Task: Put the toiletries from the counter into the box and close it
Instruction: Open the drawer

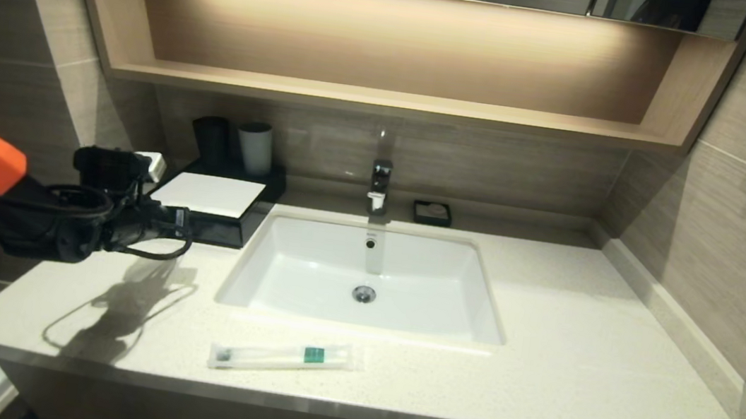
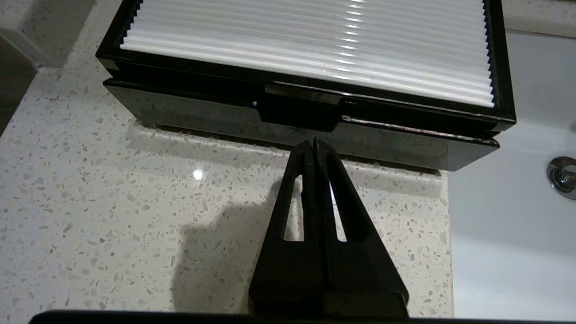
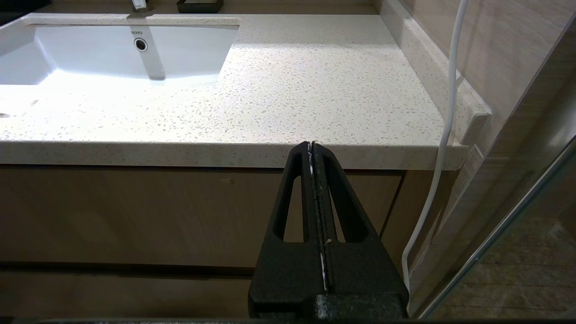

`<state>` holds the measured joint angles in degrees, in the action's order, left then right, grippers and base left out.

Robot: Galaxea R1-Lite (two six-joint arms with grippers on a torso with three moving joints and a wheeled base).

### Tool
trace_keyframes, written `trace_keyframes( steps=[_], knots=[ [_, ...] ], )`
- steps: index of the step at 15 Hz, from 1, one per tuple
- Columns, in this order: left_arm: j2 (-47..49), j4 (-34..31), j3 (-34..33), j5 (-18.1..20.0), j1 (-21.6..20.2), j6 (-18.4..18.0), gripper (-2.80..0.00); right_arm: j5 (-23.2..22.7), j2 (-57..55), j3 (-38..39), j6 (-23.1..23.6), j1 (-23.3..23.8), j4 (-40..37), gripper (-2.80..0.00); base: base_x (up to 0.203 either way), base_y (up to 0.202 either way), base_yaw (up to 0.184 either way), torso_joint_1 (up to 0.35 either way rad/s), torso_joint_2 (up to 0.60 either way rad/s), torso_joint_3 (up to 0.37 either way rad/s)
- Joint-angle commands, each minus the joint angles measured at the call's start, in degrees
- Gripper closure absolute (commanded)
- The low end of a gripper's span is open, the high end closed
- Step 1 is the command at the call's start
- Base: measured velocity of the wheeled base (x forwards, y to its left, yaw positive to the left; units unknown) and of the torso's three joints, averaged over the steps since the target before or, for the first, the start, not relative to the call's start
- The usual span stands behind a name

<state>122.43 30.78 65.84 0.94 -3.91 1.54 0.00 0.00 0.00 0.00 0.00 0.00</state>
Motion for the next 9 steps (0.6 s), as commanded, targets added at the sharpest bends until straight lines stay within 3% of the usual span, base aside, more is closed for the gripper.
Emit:
trace_keyframes(
  steps=[1, 6, 9],
  knots=[
    [-0.53, 0.33, -0.98, 0.03, -0.04, 0.05, 0.0, 0.0, 0.0, 0.0, 0.0, 0.0, 0.0, 0.0, 0.0, 0.0, 0.0, 0.0, 0.0, 0.0],
    [-0.44, 0.77, -1.6, 0.03, 0.04, 0.75, 0.0, 0.0, 0.0, 0.0, 0.0, -0.03, 0.0, 0.0, 0.0, 0.0, 0.0, 0.0, 0.0, 0.0],
    [-0.55, 8.72, -5.03, -0.32, 0.2, 0.89, 0.0, 0.0, 0.0, 0.0, 0.0, 0.0, 0.0, 0.0, 0.0, 0.0, 0.0, 0.0, 0.0, 0.0]
  ],
)
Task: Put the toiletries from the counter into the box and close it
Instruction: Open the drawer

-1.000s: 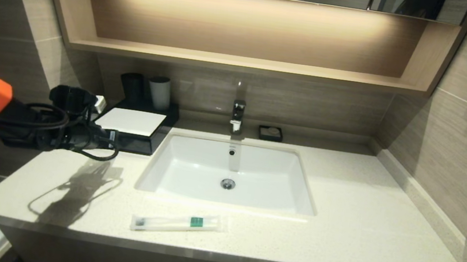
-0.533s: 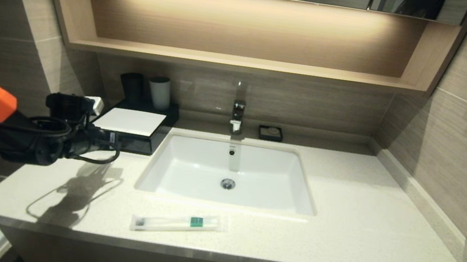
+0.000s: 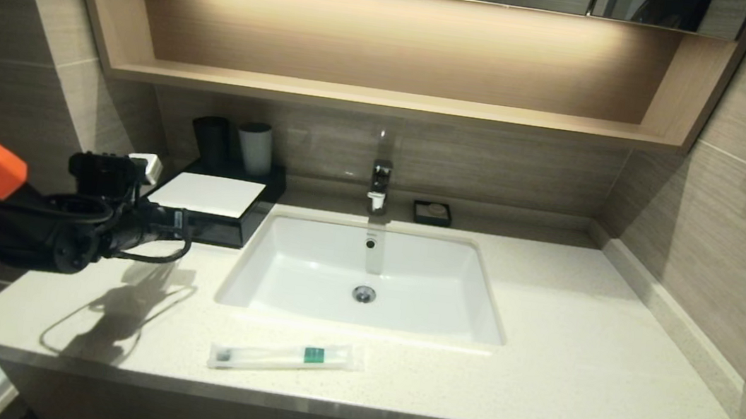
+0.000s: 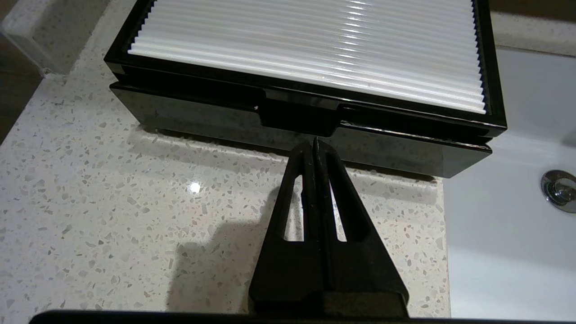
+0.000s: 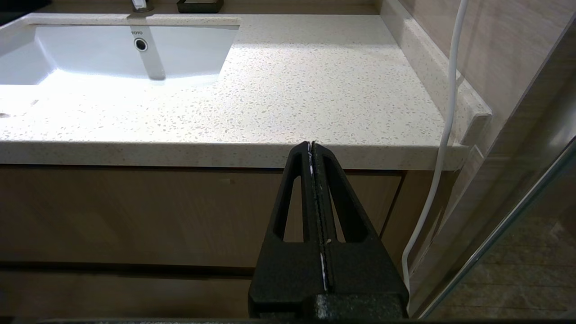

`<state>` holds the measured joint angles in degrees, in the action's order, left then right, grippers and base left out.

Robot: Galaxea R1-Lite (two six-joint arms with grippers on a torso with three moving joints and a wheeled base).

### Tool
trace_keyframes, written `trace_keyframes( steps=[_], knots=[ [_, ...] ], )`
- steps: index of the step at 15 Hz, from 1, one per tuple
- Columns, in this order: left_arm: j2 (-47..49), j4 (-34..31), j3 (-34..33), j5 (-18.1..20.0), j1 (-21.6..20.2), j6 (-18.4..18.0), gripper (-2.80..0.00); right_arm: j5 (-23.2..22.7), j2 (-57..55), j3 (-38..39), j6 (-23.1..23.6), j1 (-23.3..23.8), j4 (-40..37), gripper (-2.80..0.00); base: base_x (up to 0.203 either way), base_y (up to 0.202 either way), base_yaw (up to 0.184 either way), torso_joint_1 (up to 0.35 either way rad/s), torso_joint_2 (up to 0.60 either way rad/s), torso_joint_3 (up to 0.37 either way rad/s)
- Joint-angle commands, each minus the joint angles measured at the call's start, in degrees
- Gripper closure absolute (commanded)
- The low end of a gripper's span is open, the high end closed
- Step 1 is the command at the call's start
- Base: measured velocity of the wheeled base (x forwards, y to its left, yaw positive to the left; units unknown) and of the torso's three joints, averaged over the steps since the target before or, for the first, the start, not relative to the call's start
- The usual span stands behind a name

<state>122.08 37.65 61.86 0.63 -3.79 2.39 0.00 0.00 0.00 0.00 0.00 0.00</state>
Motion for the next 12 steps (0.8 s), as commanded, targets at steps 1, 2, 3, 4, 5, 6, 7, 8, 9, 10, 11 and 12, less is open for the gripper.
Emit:
trace_keyframes(
  steps=[1, 2, 3, 4, 5, 6, 7, 8, 9, 10, 11, 12],
  knots=[
    [-0.3, 5.72, -3.12, -0.16, 0.24, 0.05, 0.0, 0.0, 0.0, 0.0, 0.0, 0.0, 0.0, 0.0, 0.0, 0.0, 0.0, 0.0, 0.0, 0.0],
    [-0.33, 8.84, -5.1, -0.25, 0.36, 0.06, 0.0, 0.0, 0.0, 0.0, 0.0, 0.0, 0.0, 0.0, 0.0, 0.0, 0.0, 0.0, 0.0, 0.0],
    [-0.43, 10.57, -6.46, -0.27, 0.43, 0.12, 0.0, 0.0, 0.0, 0.0, 0.0, 0.0, 0.0, 0.0, 0.0, 0.0, 0.0, 0.0, 0.0, 0.0],
    [-0.62, 10.95, -6.94, -0.28, 0.54, 0.17, 0.0, 0.0, 0.0, 0.0, 0.0, 0.0, 0.0, 0.0, 0.0, 0.0, 0.0, 0.0, 0.0, 0.0],
    [-1.1, 10.87, -7.24, -0.28, 0.54, 0.84, 0.0, 0.0, 0.0, 0.0, 0.0, 0.0, 0.0, 0.0, 0.0, 0.0, 0.0, 0.0, 0.0, 0.0],
    [-1.31, 10.79, -7.52, -0.28, 0.54, 1.65, 0.0, 0.0, 0.0, 0.0, 0.0, 0.0, 0.0, 0.0, 0.0, 0.0, 0.0, 0.0, 0.0, 0.0],
    [-1.49, 10.78, -7.73, -0.28, 0.54, 1.91, 0.0, 0.0, 0.0, 0.0, 0.0, 0.0, 0.0, 0.0, 0.0, 0.0, 0.0, 0.0, 0.0, 0.0],
    [-1.94, 10.78, -8.69, -0.28, 0.54, 1.91, 0.0, 0.0, 0.0, 0.0, 0.0, 0.0, 0.0, 0.0, 0.0, 0.0, 0.0, 0.0, 0.0, 0.0],
    [-2.34, 10.88, -9.59, -0.28, 0.54, 1.91, 0.0, 0.0, 0.0, 0.0, 0.0, 0.0, 0.0, 0.0, 0.0, 0.0, 0.0, 0.0, 0.0, 0.0],
    [-2.55, 11.21, -10.04, -0.28, 0.54, 1.91, 0.0, 0.0, 0.0, 0.0, 0.0, 0.0, 0.0, 0.0, 0.0, 0.0, 0.0, 0.0, 0.0, 0.0],
    [-2.43, 11.95, -10.34, -0.28, 0.54, 1.91, 0.0, 0.0, 0.0, 0.0, 0.0, -0.05, 0.0, 0.0, 0.0, 0.0, 0.0, 0.0, 0.0, 0.0],
    [-2.14, 12.97, -11.1, -0.28, 0.54, 1.91, 0.0, 0.0, 0.0, 0.0, 0.0, 0.0, 0.0, 0.0, 0.0, 0.0, 0.0, 0.0, 0.0, 0.0]
  ],
)
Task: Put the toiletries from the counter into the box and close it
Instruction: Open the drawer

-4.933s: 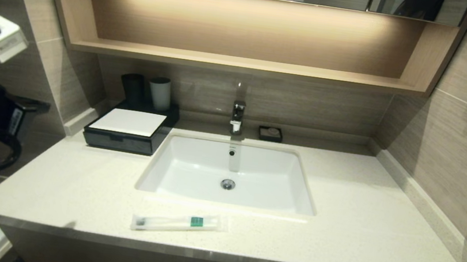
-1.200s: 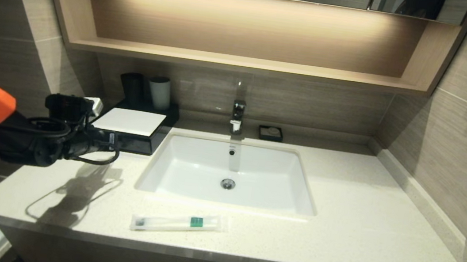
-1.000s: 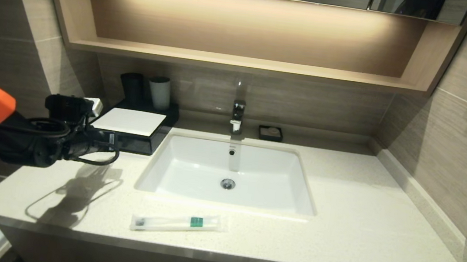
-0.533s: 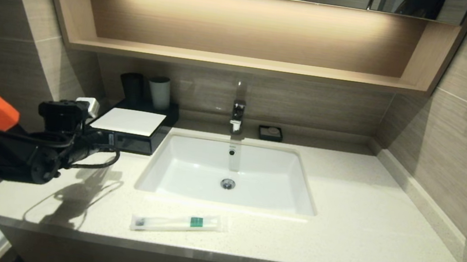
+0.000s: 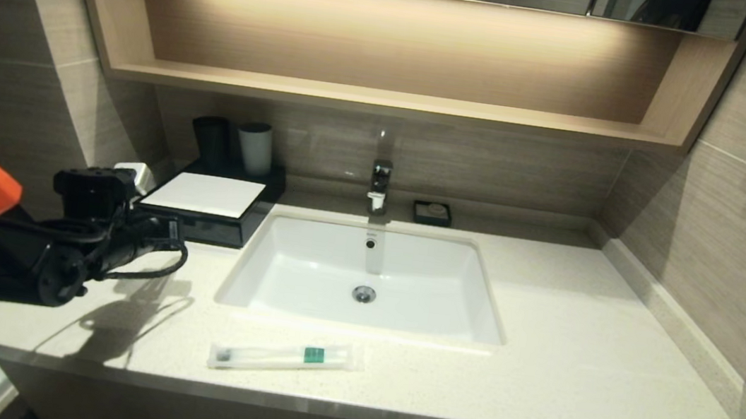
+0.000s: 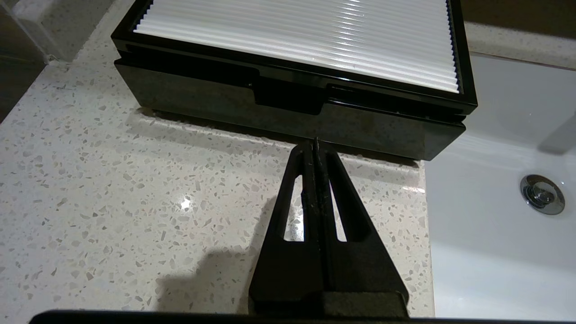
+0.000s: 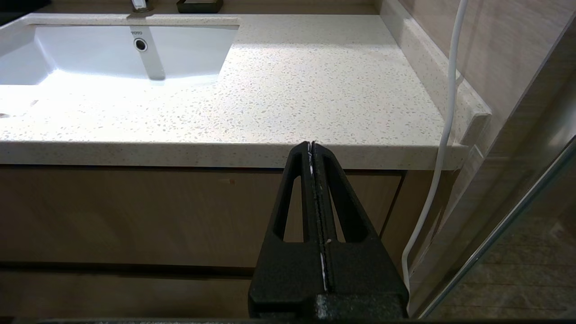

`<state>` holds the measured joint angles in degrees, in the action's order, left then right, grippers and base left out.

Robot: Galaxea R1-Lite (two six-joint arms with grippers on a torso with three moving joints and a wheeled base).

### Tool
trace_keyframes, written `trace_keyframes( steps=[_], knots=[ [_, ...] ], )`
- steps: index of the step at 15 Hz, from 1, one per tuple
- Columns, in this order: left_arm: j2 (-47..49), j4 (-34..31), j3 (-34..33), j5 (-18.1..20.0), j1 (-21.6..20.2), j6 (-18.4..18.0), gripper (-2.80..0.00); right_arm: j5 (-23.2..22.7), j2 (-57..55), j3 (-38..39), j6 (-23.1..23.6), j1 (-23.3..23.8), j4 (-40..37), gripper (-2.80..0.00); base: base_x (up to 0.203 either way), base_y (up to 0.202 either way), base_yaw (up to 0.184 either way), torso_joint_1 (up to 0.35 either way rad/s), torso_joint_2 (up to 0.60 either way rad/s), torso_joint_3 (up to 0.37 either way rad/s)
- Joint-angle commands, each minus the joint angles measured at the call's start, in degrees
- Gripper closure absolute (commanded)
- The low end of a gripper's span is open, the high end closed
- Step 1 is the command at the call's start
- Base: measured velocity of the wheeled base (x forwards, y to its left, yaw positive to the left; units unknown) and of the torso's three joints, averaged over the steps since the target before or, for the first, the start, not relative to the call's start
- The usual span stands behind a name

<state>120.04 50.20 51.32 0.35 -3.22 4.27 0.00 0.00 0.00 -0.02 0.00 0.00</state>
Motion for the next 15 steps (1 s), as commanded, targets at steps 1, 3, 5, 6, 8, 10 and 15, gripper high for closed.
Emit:
trace_keyframes(
  steps=[1, 3, 5, 6, 8, 10, 15],
  knots=[
    [0.54, 1.32, -1.02, 0.0, -0.03, 0.03, 0.0, 0.0, 0.0, 0.0, 0.02, 0.0, 0.0, 0.0, 0.0, 0.0, 0.0, 0.0, 0.0, 0.0],
    [1.52, 2.39, -1.48, 0.0, -0.03, 0.04, 0.0, 0.0, 0.0, 0.0, 0.02, 0.0, 0.0, 0.0, 0.0, 0.0, 0.0, 0.0, 0.0, 0.0],
    [2.28, 2.45, -1.31, 0.0, -0.03, 0.13, 0.0, 0.0, 0.0, 0.0, 0.02, 0.0, 0.0, 0.0, 0.0, 0.0, 0.0, 0.0, 0.0, 0.0],
    [2.56, 2.53, -1.12, 0.0, -0.03, 0.14, 0.0, 0.0, 0.0, 0.0, 0.02, 0.0, 0.0, 0.0, 0.0, 0.0, 0.0, 0.0, 0.0, 0.0],
    [3.29, 2.6, -0.69, 0.02, -0.03, 0.28, 0.0, 0.0, 0.0, 0.0, 0.02, 0.0, 0.0, 0.0, 0.0, 0.0, 0.0, 0.0, 0.0, 0.0],
    [4.4, 4.73, -0.66, -0.03, -0.03, 0.31, 0.0, 0.0, 0.0, 0.0, 0.02, 0.0, 0.0, 0.0, 0.0, 0.0, 0.0, 0.0, 0.0, 0.0],
    [6.3, 6.84, -0.19, -0.71, -0.03, 0.22, 0.0, 0.0, 0.0, 0.0, 0.02, 0.0, 0.0, 0.0, 0.0, 0.0, 0.0, 0.0, 0.0, 0.0]
  ],
)
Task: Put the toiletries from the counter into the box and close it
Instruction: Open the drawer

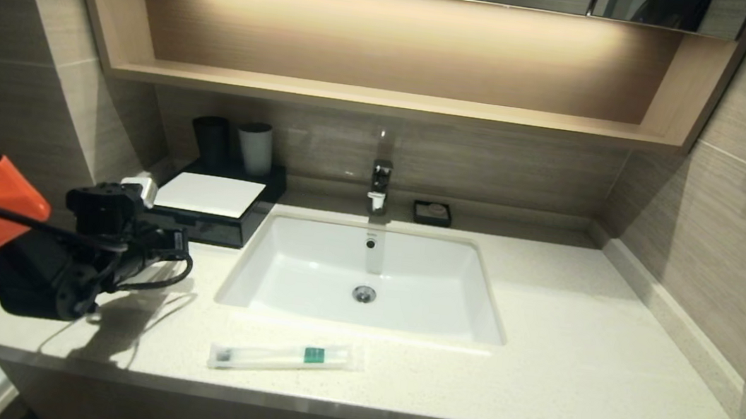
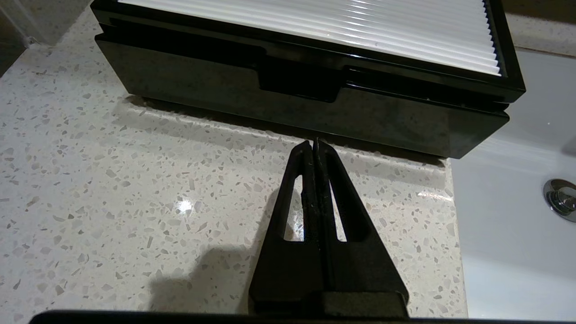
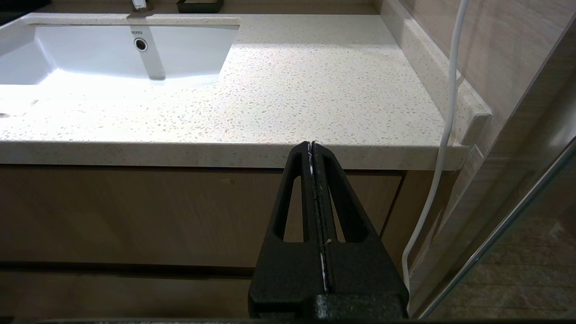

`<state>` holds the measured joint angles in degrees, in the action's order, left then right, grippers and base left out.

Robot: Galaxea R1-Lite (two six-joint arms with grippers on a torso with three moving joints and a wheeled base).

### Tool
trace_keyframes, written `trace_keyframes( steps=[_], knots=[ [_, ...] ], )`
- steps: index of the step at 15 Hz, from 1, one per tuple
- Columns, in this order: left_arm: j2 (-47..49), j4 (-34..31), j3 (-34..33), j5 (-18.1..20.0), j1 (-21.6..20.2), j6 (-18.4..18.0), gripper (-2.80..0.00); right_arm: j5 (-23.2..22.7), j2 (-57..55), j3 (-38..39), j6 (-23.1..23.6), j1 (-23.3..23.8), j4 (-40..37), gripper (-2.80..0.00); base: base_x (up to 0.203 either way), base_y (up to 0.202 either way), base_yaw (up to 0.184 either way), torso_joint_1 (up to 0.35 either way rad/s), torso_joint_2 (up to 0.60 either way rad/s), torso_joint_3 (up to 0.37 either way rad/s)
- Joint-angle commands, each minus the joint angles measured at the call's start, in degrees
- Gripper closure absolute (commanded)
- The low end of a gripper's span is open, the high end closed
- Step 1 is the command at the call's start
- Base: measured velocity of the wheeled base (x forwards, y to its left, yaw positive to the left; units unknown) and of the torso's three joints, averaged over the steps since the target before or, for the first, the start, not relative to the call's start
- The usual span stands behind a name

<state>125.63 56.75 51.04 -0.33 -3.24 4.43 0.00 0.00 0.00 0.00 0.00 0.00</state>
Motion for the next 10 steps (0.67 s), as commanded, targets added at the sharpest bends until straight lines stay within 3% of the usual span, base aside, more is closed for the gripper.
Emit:
trace_keyframes(
  steps=[1, 10],
  knots=[
    [0.97, 0.38, 0.39, -0.02, -0.02, 0.05, 0.0, 0.0, 0.0, 0.0, 0.0, 0.0, 0.0, 0.0, 0.0, 0.0, 0.0, 0.0, 0.0, 0.0],
    [1.63, -1.57, 4.42, -0.46, -0.02, 0.05, 0.0, 0.0, 0.0, 0.0, 0.0, 0.0, 0.0, 0.0, 0.0, 0.0, 0.0, 0.0, 0.0, 0.0]
  ],
)
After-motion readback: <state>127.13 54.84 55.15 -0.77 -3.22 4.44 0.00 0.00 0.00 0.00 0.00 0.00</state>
